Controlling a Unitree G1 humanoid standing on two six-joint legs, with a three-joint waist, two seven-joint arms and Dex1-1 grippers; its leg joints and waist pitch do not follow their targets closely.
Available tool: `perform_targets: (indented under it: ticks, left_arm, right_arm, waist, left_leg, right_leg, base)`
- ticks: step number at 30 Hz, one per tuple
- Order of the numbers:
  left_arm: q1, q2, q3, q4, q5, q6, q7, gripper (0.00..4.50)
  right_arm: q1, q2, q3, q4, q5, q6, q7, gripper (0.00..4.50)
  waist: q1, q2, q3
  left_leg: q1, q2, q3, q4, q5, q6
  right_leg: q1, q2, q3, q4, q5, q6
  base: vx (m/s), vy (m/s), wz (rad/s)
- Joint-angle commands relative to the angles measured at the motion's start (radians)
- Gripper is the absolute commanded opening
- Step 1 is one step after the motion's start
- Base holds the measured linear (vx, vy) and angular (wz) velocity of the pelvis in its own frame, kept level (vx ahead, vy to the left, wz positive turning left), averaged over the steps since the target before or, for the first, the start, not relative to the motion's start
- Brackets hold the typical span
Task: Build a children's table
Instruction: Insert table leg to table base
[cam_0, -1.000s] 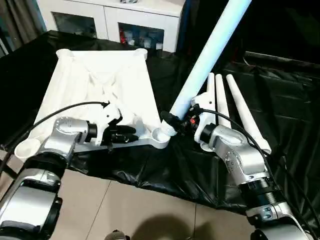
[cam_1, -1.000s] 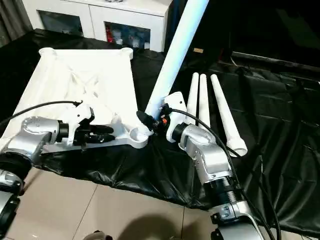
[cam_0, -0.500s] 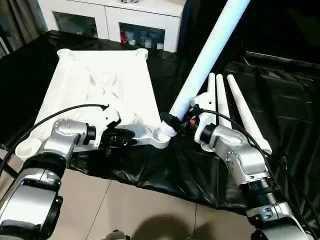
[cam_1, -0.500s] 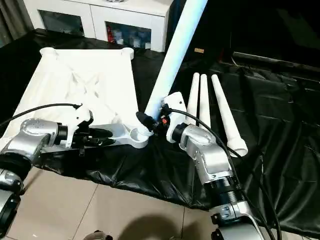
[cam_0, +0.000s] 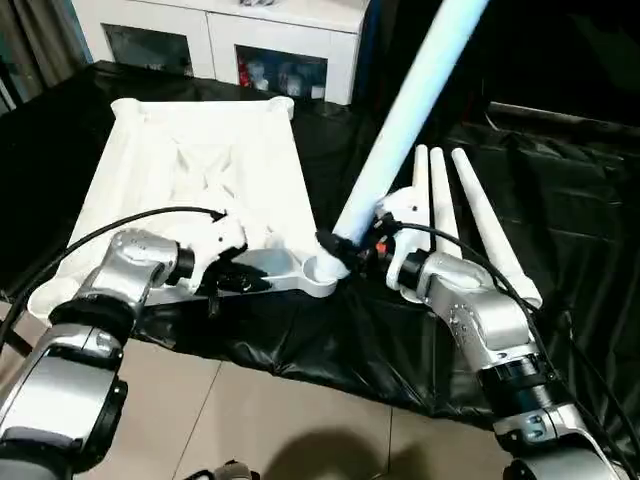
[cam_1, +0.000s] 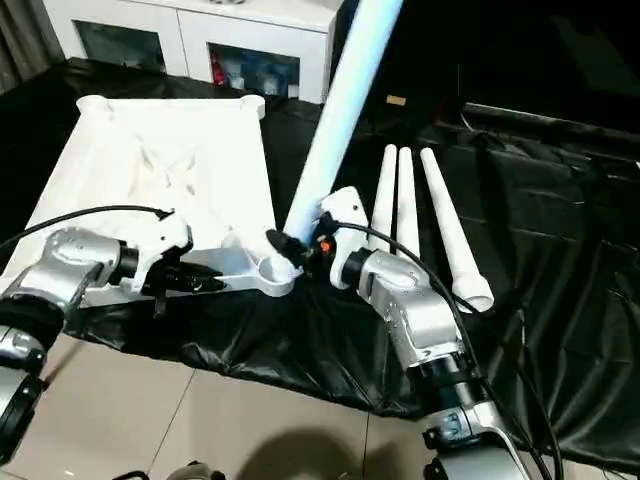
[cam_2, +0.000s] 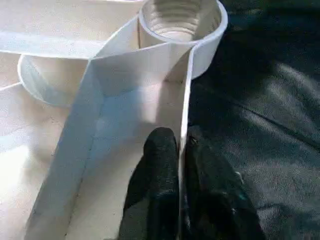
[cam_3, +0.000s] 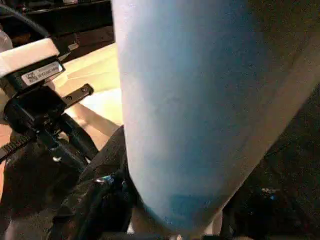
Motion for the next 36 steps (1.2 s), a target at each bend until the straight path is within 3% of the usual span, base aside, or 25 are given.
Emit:
perform_targets:
  ticks: [1, 13, 28, 33, 36]
  left_arm:
    - [-0.001, 0.005, -0.023, 0.019, 0.031, 0.001, -0.012, 0.08]
    - [0.037, -0.057, 0.02, -0.108, -0.044, 0.016, -0.056, 0.0]
    - [0.096, -0.088, 0.043, -0.17, -0.049, 0.031, 0.004, 0.0]
    - [0.116, -0.076, 0.025, -0.186, -0.024, 0.036, 0.003, 0.0]
    - [0.124, -0.073, 0.016, -0.194, -0.011, 0.038, 0.017, 0.0]
  right_arm:
    - [-0.032, -0.012, 0.005, 0.012, -0.012, 0.001, 0.019, 1.91]
    - [-0.053, -0.032, 0.041, 0.065, -0.052, -0.006, 0.056, 1.91]
    - [-0.07, -0.033, 0.07, 0.166, -0.116, -0.043, 0.043, 1.91]
    - [-0.065, -0.009, 0.045, 0.195, -0.093, -0.058, 0.043, 1.91]
    - [-0.054, 0.013, -0.002, 0.221, -0.048, -0.064, 0.045, 1.91]
  waist:
    - [0.005, 0.024, -0.07]
    - [0.009, 0.017, -0.073]
    - [0.014, 0.013, -0.069]
    - [0.012, 0.016, -0.07]
    - [0.011, 0.017, -0.068]
  left_leg:
    - [0.022, 0.042, -0.016, -0.08, -0.248, -0.052]
    - [0.021, 0.043, -0.01, -0.075, -0.204, -0.029]
    - [0.019, 0.042, -0.01, -0.077, -0.214, -0.028]
    - [0.018, 0.043, -0.011, -0.077, -0.212, -0.022]
    - [0.02, 0.043, -0.011, -0.078, -0.231, -0.023]
  right_leg:
    - [0.048, -0.092, 0.052, -0.08, -0.104, -0.221]
    - [0.05, -0.092, 0.05, -0.075, -0.032, -0.251]
    - [0.048, -0.093, 0.052, -0.082, -0.129, -0.213]
    - [0.046, -0.093, 0.051, -0.081, -0.116, -0.216]
    - [0.045, -0.093, 0.052, -0.084, -0.143, -0.216]
  base:
    - [0.0, 0.0, 0.0]
    - [0.0, 0.0, 0.0]
    - [0.0, 0.0, 0.0]
    - [0.0, 0.0, 0.0]
    - [0.0, 0.0, 0.0]
